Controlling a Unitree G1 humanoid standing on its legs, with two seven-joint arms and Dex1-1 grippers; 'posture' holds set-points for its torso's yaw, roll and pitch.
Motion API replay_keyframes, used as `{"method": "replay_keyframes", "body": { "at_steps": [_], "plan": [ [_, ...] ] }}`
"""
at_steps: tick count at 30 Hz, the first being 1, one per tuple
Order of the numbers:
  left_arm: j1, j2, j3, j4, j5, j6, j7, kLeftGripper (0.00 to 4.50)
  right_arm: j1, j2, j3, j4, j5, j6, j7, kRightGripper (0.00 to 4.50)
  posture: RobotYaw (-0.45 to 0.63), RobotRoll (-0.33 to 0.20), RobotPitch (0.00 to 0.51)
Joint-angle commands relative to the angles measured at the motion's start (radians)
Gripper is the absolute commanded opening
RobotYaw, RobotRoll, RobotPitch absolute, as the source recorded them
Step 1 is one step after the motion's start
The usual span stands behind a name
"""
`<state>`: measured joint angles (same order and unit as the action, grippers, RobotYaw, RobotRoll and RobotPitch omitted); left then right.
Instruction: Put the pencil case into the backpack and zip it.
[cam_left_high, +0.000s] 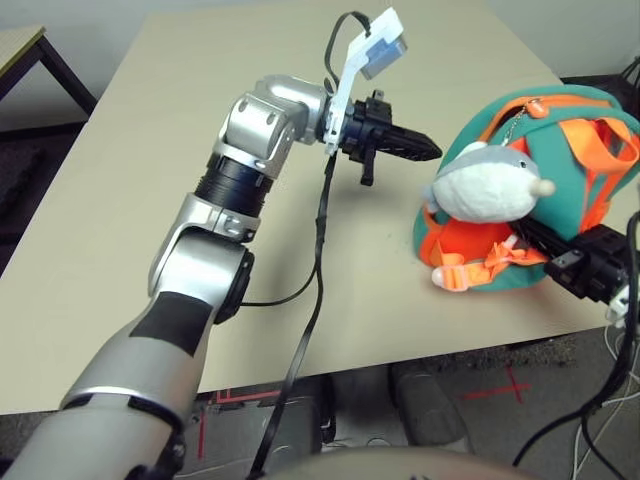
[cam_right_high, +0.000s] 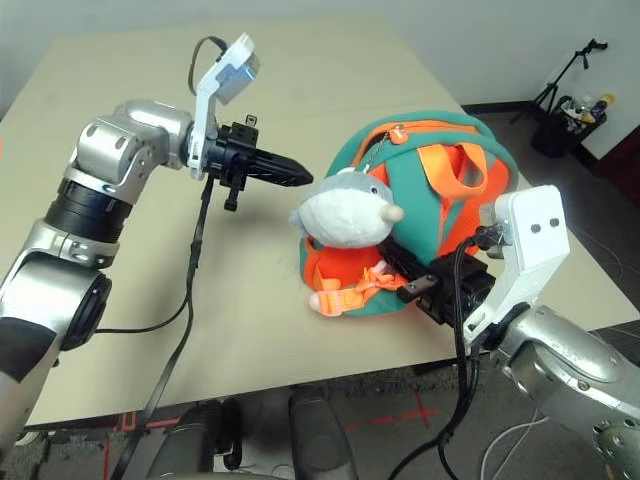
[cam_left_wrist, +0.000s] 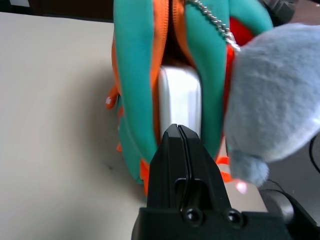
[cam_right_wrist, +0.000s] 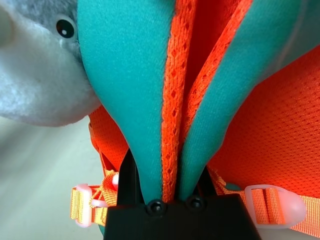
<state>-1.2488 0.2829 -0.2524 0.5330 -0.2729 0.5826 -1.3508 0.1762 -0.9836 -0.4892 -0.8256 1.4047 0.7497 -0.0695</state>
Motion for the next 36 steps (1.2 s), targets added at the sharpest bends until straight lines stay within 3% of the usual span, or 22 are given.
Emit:
{"method": "replay_keyframes", "body": {
  "at_steps": [1,36],
  "plan": [
    [-0.017,-0.022,-0.015,0.050,0.020,-0.032,-0.012,0.00,-0.001,0.002,0.008,-0.022,0.006,0.001,-0.011,0.18,-0.29,0.000,0.144],
    [-0.086,-0.026,-0.003,0.249,0.068,-0.163,-0.155,0.00,-0.032,0.011,0.040,-0.008,-0.011,0.000,-0.005,0.18,-0.28,0.000,0.154]
  ]
}}
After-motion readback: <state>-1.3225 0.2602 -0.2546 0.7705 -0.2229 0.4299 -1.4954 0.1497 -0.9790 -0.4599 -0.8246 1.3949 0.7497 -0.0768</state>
